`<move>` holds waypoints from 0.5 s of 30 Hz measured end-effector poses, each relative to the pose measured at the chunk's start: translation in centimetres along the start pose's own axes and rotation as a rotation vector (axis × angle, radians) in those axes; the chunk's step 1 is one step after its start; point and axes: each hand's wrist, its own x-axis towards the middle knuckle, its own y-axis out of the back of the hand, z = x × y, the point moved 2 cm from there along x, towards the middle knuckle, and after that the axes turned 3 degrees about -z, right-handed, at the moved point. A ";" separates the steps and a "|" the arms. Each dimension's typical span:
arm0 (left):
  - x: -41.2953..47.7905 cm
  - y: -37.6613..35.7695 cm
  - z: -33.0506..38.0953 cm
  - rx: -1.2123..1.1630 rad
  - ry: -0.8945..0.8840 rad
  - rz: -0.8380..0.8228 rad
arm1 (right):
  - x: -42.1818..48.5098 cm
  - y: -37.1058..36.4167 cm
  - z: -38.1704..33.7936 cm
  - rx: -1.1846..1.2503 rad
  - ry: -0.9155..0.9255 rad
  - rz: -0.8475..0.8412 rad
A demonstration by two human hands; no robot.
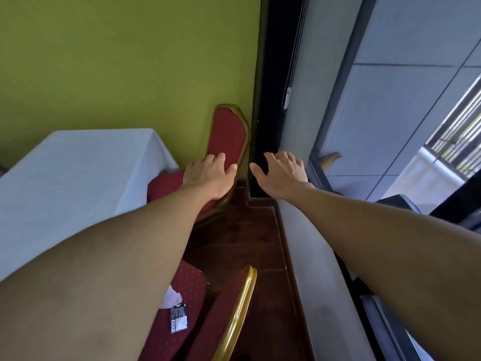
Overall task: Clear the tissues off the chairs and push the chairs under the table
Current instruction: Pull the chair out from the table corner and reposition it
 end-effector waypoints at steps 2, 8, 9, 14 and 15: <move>1.8 0.3 -0.2 -0.006 0.008 0.007 | 1.8 0.0 0.1 -0.007 0.008 0.001; 6.6 1.6 -2.1 -0.037 0.084 0.006 | 8.7 0.1 -1.4 -0.029 0.087 -0.029; 7.2 1.8 -2.5 -0.039 0.101 0.004 | 9.7 0.1 -1.9 -0.027 0.101 -0.032; 10.3 2.4 -5.2 -0.036 0.141 0.047 | 14.2 -0.5 -4.2 -0.012 0.154 -0.037; 10.6 2.3 -5.8 -0.034 0.145 0.042 | 14.8 -0.8 -4.6 -0.013 0.164 -0.042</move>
